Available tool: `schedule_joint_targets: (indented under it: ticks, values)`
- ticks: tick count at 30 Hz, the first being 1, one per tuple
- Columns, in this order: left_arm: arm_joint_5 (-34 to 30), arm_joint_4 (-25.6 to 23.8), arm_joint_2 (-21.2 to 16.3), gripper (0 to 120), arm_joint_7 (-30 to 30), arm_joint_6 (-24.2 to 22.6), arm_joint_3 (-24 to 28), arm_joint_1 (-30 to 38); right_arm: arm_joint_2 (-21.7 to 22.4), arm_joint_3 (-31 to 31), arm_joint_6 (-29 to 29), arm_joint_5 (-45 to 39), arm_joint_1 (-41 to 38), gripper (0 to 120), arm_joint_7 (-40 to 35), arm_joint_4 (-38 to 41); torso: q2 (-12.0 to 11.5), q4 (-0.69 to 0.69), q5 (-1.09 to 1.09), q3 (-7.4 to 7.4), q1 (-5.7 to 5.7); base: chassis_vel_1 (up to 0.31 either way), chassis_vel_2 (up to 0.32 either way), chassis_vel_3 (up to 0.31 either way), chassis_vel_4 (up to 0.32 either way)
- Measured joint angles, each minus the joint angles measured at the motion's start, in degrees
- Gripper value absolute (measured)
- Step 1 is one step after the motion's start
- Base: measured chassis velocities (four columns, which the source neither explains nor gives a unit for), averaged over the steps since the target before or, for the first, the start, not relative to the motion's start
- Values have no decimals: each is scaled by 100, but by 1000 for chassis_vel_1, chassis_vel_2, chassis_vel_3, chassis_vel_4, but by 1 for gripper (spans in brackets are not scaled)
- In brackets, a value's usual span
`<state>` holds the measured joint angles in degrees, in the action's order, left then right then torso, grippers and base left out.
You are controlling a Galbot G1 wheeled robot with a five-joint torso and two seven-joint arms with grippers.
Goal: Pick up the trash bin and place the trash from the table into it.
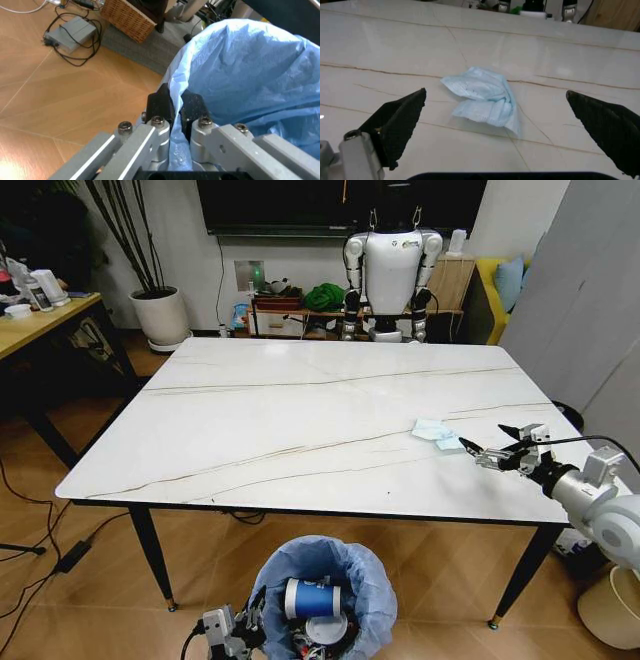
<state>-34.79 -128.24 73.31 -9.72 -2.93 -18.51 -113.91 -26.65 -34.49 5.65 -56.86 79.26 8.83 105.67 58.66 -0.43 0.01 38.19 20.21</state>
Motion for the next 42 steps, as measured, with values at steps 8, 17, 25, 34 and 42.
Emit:
schedule_joint_targets:
  ticks: [8,17,25,34,42]
  values:
    - [-10,58,55,0,-4,-15,-18,48,-100,798,57,-31,-836,100,101,-413,0,1,-1,0,0,0,0,0,0]
    - [-90,76,36,0,-26,-26,-87,78,-236,1443,66,-21,-1498,100,120,-638,0,1,-1,-1,0,0,0,0,0]
    - [-141,63,-8,0,-34,-27,-135,76,-273,1834,66,5,-1836,100,157,-944,0,1,-1,0,0,0,0,0,0]
    - [-192,59,-39,0,-48,-36,-161,94,-311,1943,66,14,-1876,87,238,-1081,0,1,0,-1,0,0,0,0,0]
    - [-195,68,-34,0,-52,-37,-163,100,-322,1996,68,9,-1919,52,276,-1131,0,1,-1,0,0,0,0,0,0]
